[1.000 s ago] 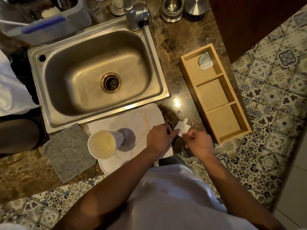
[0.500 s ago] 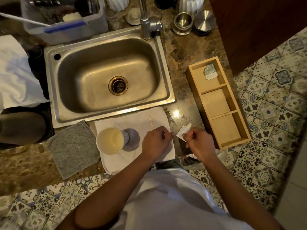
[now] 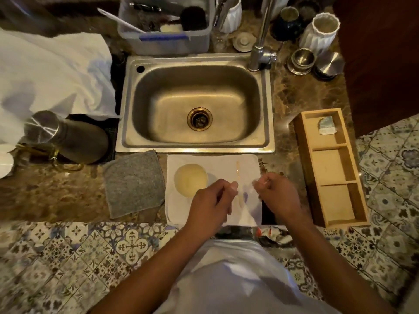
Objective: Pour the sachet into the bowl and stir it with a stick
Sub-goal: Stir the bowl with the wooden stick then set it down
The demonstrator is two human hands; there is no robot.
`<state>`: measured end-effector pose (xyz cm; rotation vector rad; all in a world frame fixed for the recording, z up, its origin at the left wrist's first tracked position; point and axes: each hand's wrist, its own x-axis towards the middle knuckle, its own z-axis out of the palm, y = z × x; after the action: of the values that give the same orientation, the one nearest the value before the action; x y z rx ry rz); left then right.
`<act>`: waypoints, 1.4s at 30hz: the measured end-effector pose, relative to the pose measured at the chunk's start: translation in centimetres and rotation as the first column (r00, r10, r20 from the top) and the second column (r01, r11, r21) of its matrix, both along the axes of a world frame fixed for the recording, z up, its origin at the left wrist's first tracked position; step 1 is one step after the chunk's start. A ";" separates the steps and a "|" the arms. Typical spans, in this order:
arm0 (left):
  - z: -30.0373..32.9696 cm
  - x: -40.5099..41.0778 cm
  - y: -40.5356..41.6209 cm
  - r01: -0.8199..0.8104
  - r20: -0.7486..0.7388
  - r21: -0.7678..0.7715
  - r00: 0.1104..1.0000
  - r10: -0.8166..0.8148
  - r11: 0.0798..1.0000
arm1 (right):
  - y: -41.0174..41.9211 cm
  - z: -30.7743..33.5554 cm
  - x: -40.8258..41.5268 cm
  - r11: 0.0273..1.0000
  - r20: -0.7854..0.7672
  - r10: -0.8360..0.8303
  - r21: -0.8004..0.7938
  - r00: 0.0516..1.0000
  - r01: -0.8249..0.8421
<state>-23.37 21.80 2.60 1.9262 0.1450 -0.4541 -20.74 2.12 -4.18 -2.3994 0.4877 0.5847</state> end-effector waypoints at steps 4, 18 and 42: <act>1.0 -1.0 3.5 -0.063 0.089 0.011 0.994 0.062 0.998 | 2.4 -0.8 0.5 0.988 -0.039 0.146 -0.051 0.989 -0.148; -3.3 2.0 13.1 -0.014 0.089 0.463 0.996 -0.031 0.886 | 6.5 -1.7 0.9 0.893 -0.230 0.183 -0.369 0.956 -0.260; -3.5 2.8 14.0 0.013 0.115 0.382 0.991 -0.062 0.924 | 11.0 7.6 1.3 0.995 0.206 0.098 -0.016 0.974 -0.097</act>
<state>-20.53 35.85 -0.92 2.3382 0.1212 -0.3461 -19.44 13.08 3.44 -2.4659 0.2835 0.3701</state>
